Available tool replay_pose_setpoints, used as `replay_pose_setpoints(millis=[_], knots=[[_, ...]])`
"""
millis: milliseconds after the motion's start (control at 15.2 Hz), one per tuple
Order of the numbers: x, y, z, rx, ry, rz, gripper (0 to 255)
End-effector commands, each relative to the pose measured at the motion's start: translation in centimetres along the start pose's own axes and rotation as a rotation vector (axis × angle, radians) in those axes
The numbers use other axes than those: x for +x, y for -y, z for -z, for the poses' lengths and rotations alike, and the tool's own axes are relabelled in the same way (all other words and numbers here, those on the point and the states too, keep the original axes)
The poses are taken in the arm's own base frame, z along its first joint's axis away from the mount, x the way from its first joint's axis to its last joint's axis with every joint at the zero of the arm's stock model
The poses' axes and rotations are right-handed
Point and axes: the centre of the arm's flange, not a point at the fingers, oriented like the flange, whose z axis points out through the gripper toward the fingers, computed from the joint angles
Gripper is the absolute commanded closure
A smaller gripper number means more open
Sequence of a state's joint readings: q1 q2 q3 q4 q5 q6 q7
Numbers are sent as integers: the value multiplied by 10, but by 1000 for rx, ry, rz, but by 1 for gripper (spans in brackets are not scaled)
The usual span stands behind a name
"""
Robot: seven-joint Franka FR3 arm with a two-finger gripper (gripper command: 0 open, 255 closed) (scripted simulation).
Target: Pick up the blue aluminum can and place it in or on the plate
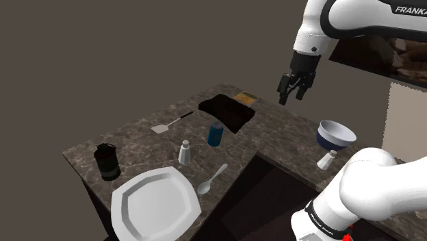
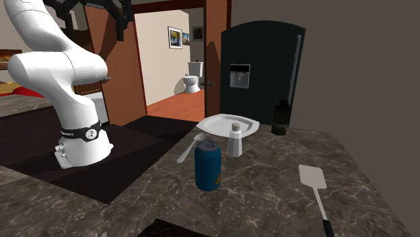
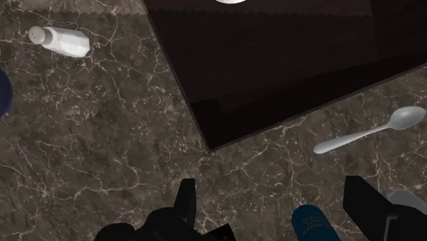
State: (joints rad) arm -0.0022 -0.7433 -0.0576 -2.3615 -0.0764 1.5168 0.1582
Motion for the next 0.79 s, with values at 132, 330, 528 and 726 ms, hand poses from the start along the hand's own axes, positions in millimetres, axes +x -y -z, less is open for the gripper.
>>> replay_pose_setpoints(millis=[132,330,528,726], knots=[[15,10,-17,4,-8,-2,0],[39,26,-43,9,-21,-5,0],[63,41,-68,15,-33,-9,0],[87,56,-93,21,-45,-12,0]])
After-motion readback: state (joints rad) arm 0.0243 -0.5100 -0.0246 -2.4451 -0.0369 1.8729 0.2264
